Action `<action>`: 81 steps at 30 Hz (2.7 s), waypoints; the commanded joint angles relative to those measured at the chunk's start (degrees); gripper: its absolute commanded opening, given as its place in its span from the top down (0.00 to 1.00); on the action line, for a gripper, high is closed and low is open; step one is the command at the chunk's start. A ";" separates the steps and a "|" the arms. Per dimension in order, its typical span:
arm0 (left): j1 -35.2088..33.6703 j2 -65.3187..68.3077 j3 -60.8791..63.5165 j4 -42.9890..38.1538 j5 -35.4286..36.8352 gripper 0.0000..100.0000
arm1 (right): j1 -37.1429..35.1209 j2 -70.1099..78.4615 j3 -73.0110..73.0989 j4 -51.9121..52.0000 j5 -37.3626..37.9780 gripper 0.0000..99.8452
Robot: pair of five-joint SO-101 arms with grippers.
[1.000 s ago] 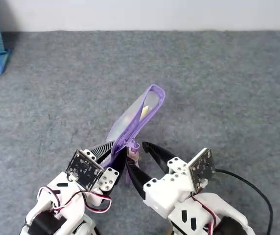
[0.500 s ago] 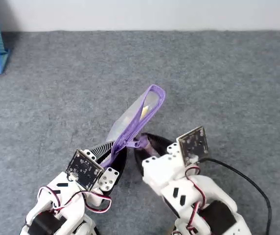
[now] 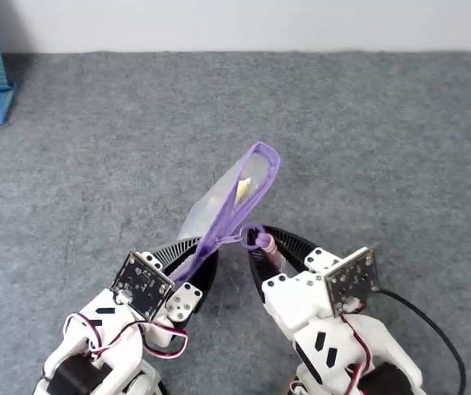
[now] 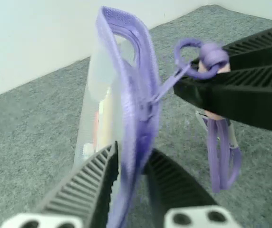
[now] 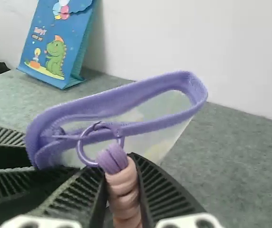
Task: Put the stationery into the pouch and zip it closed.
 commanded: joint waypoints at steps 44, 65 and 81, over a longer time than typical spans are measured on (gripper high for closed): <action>-0.26 -1.05 -3.56 -4.40 -1.93 0.99 | 11.56 7.69 -7.82 -17.98 -3.34 0.99; 6.59 -1.14 -5.76 -0.35 -6.07 0.99 | 31.52 26.95 -3.78 -28.44 -6.33 0.99; 6.59 -1.14 -5.85 -0.35 -5.98 0.99 | 45.23 37.23 -3.43 -38.55 -6.42 0.99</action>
